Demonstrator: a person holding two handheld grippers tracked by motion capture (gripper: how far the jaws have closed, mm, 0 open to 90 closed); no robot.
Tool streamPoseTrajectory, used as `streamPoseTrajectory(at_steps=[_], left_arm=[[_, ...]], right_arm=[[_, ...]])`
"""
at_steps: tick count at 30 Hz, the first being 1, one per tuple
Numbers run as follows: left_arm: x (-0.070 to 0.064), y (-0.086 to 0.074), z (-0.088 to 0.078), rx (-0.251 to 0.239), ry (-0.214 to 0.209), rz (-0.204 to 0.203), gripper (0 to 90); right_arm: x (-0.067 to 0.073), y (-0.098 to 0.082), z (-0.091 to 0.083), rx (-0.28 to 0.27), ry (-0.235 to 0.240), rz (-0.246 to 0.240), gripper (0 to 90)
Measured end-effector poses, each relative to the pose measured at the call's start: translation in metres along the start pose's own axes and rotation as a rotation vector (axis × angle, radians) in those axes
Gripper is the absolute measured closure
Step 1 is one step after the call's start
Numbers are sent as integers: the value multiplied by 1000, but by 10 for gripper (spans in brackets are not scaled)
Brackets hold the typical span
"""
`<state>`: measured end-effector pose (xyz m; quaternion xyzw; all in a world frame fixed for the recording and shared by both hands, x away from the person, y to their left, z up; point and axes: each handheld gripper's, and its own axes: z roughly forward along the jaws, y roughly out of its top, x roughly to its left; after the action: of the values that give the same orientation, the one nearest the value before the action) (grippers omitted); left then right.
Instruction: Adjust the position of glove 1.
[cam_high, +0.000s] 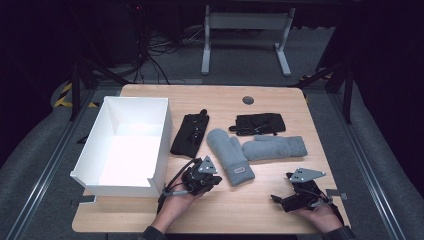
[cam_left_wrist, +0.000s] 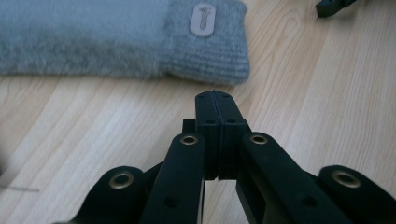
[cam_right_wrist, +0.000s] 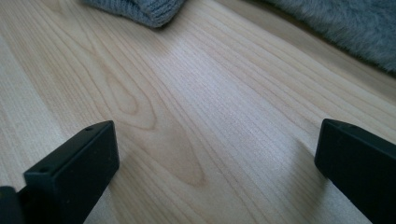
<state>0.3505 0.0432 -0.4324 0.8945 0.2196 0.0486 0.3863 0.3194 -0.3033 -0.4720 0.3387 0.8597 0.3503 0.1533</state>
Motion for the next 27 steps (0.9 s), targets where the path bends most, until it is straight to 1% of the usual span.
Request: streamPoseTrajectory(at_steps=[3,4,5,7,8,9,11,13,16,17,18,19,21,23,26,27], left_arm=[[1,9,2,-10,-3,4,900],[2,14,4,-14,-4,2,900],[2,14,4,-14,-4,2,900],[4,20,7,-17,-9,0,900],[7,25,11,-18,-14,-4,900],[7,25,11,-18,-14,-4,900],[9,30,15,-23,-16,-4,900],[10,34,18,-34,-19,-6,900],[11,42,25,-37,-23,-3,900],[11,45,29,-44,-26,-9,900],[11,47,31,-40,-25,-11,900],[12,49,33,-47,-28,-4,900],[12,54,40,-39,-25,0,900],[13,56,46,-40,-33,-7,900],[13,60,56,-13,-30,8,900],[13,61,59,0,-19,11,900]], right_arm=[[0,0,0,0,0,0,0],[0,0,0,0,0,0,0],[0,0,0,0,0,0,0],[0,0,0,0,0,0,0],[0,0,0,0,0,0,0],[0,0,0,0,0,0,0],[0,0,0,0,0,0,0],[0,0,0,0,1,0,0],[0,0,0,0,3,-1,0],[0,0,0,1,4,-2,0],[0,0,0,1,4,-2,0],[0,0,0,1,4,-2,0],[0,0,0,0,4,-2,0],[0,0,0,0,4,-2,0],[0,0,0,1,4,-2,0],[0,0,0,1,4,-2,0]])
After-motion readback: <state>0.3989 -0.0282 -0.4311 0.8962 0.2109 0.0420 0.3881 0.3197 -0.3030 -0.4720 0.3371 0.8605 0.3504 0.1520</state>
